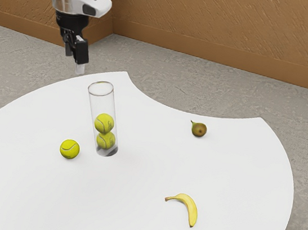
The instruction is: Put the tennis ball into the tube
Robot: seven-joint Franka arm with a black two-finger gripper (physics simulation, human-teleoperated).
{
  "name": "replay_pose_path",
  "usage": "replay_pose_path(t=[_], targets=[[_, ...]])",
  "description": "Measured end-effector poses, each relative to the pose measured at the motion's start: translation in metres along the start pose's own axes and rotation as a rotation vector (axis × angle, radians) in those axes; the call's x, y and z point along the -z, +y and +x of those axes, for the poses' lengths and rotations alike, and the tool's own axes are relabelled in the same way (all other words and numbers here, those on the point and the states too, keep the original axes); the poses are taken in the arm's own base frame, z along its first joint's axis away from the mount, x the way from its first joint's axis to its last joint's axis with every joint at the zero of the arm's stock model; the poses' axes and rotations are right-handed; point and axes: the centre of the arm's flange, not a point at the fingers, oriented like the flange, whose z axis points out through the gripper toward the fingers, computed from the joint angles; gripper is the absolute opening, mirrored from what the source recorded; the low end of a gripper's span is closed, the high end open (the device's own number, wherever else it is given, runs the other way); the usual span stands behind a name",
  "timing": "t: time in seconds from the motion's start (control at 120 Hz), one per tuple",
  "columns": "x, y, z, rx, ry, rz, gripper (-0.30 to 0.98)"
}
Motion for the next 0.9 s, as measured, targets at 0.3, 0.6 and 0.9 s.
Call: replay_pose_path(t=[0.3,0.6,0.9], targets=[[-0.087,0.018,-0.04,-0.027,-0.108,-0.057,0.69],[-0.205,0.014,-0.045,0.04,-0.06,-0.167,0.69],[-0.283,-0.023,-0.043,0.134,0.016,-0.159,0.69]])
